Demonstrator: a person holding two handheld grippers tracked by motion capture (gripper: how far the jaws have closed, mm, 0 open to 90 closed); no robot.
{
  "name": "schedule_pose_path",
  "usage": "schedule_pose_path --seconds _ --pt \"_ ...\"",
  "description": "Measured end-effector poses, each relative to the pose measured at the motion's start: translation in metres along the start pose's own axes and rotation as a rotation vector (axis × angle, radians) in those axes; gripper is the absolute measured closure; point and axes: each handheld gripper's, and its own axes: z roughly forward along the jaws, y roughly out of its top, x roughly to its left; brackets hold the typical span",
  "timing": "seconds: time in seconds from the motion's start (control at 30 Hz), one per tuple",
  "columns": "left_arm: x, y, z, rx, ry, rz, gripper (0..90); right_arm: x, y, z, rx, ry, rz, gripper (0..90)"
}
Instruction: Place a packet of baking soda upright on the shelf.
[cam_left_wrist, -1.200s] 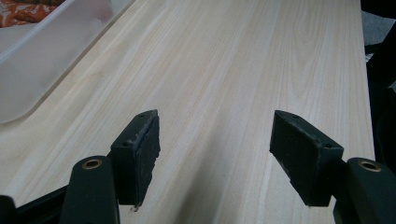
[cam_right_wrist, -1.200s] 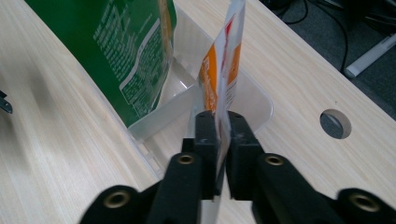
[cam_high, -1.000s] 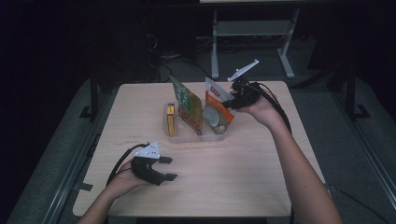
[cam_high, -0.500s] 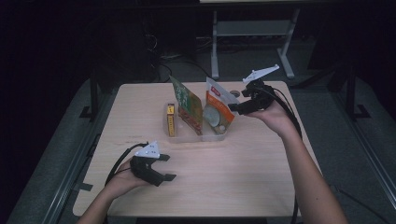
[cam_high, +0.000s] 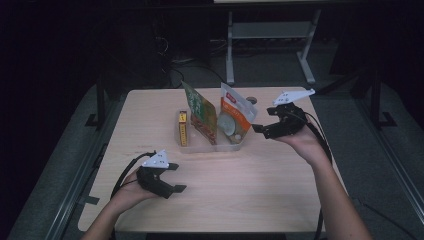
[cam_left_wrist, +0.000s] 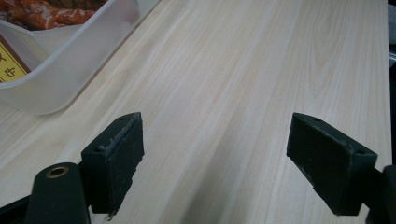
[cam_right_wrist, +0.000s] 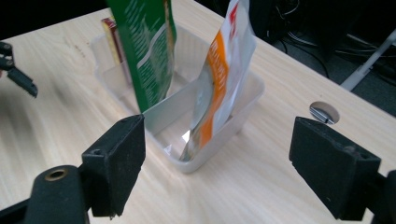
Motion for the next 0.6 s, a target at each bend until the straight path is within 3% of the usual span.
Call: schedule_pose_path --seconds 0.3,0.37,0.6 --pt "0.001 -0.01 -0.005 0.011 0.017 -0.013 17.8 0.015 -0.041 -0.002 -0.028 0.041 -0.001 19.3" --pt "0.001 -0.012 -0.006 0.008 0.016 -0.022 17.8 0.019 -0.05 -0.001 -0.014 0.047 -0.024 19.3" --pt "0.0 -0.021 -0.005 0.023 0.02 -0.031 17.8 0.033 -0.079 0.002 0.014 0.093 -0.025 19.0"
